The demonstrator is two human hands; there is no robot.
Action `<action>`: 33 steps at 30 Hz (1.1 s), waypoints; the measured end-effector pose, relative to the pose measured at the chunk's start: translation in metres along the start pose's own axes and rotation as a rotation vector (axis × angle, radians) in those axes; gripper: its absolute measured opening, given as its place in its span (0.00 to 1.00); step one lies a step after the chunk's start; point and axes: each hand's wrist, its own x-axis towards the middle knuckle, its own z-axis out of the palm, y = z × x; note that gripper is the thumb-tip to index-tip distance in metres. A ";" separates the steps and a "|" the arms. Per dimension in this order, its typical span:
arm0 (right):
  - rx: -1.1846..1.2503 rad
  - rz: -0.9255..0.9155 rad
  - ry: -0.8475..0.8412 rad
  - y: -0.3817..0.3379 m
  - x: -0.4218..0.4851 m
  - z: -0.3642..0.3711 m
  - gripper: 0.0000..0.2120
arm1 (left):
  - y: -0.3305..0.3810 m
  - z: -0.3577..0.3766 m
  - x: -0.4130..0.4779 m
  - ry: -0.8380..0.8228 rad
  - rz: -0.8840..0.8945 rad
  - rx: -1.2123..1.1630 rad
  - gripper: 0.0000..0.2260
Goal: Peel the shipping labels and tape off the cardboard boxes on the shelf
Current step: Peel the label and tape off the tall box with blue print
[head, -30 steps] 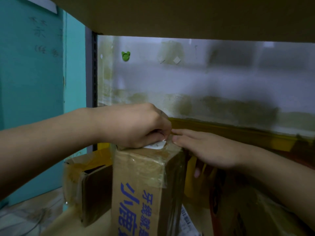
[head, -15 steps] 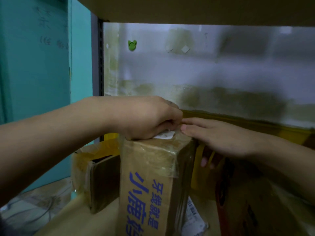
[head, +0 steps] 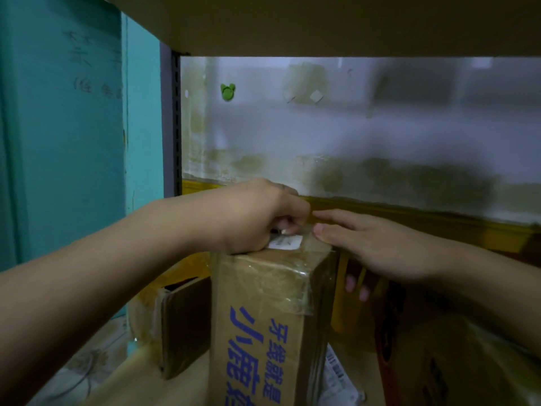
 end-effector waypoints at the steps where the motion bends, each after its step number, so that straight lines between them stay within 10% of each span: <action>1: -0.008 0.000 0.004 0.000 0.000 0.000 0.28 | 0.000 0.000 -0.001 0.017 -0.018 -0.002 0.11; 28: -0.236 -0.084 0.089 -0.009 -0.006 0.002 0.24 | 0.018 -0.015 -0.037 0.301 -0.277 -0.476 0.03; 33: -0.680 -0.220 0.285 -0.016 -0.005 -0.004 0.27 | 0.027 -0.029 -0.047 0.266 -0.255 -0.454 0.04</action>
